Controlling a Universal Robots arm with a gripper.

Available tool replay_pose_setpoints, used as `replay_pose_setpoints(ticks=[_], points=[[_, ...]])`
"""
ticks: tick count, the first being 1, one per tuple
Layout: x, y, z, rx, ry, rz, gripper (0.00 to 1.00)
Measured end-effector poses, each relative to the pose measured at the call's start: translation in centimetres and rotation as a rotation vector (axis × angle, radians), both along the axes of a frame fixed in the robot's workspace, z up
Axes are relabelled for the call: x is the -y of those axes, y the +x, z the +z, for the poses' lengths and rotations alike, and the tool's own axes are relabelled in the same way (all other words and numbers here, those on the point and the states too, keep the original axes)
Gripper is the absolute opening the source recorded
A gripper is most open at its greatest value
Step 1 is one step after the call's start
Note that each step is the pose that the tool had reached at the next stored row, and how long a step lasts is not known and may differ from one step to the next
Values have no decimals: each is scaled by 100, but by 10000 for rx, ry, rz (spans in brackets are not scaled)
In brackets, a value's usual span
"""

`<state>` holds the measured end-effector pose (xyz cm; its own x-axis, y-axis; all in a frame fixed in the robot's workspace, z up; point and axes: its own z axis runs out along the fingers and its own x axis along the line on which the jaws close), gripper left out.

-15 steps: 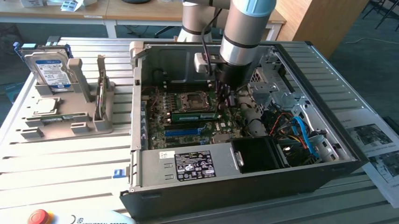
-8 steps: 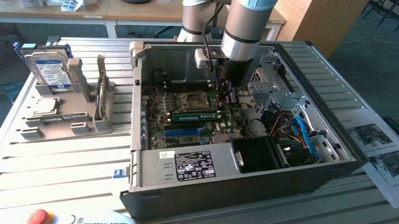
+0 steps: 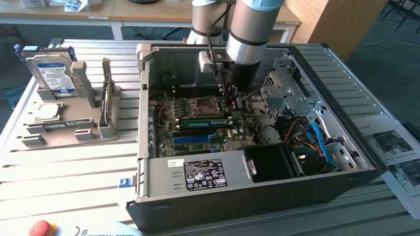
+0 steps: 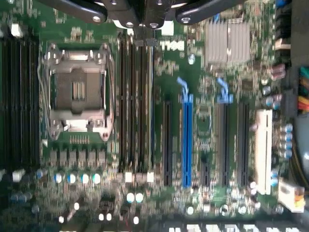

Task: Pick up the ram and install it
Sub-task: 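Press down the ram until it locks into place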

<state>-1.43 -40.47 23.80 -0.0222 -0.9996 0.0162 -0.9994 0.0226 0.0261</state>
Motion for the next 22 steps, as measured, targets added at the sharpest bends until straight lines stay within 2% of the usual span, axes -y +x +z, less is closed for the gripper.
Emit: replay_pose_setpoints(ticks=[8, 16, 18, 22], points=[[-23, -364, -21, 61, 1, 0, 10], [-39, -701, -34, 87, -1, 1, 10], [-41, -746, -36, 88, 0, -2, 10], [-41, -749, -36, 87, -2, -1, 10]])
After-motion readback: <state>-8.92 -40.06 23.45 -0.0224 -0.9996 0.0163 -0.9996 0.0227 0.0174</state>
